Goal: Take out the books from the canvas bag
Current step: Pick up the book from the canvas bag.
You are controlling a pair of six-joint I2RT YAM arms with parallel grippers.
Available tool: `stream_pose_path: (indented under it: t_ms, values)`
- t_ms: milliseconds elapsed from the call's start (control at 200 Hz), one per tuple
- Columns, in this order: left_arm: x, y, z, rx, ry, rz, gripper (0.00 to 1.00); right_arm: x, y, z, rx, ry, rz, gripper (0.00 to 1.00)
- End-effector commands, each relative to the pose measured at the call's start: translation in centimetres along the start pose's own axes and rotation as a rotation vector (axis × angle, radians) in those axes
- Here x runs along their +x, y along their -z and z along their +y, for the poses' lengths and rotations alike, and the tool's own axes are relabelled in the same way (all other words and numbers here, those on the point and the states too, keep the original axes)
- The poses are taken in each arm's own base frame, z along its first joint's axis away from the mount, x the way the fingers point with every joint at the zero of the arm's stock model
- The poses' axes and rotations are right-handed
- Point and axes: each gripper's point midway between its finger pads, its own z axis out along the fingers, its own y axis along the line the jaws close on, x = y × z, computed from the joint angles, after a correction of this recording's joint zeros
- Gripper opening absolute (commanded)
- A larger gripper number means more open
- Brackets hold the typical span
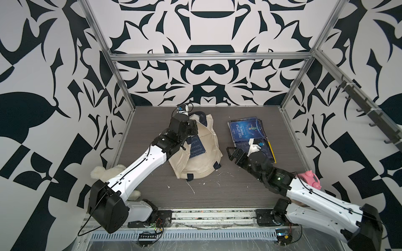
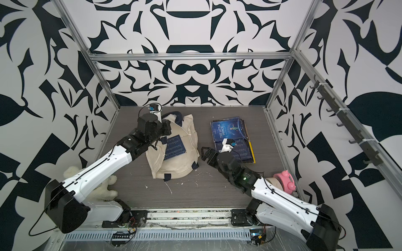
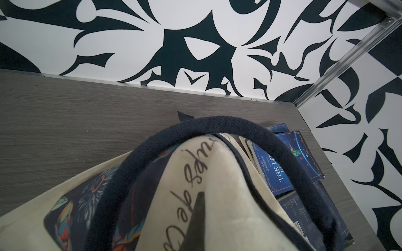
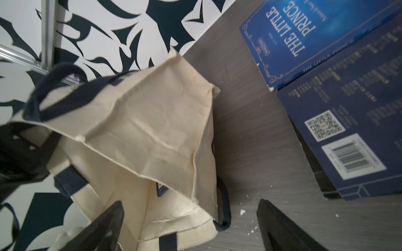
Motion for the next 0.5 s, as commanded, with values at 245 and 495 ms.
stream_pose_path:
  t_ms: [245, 495]
  values:
    - [-3.8, 2.7, -1.7, 0.106, 0.056, -0.145, 0.00, 7.0, -1.2, 4.0, -0.071, 0.015, -0.018, 0.94]
    - [-3.9, 2.9, -1.7, 0.120, 0.069, -0.165, 0.00, 11.2, -1.2, 8.1, -0.115, 0.035, 0.000, 0.90]
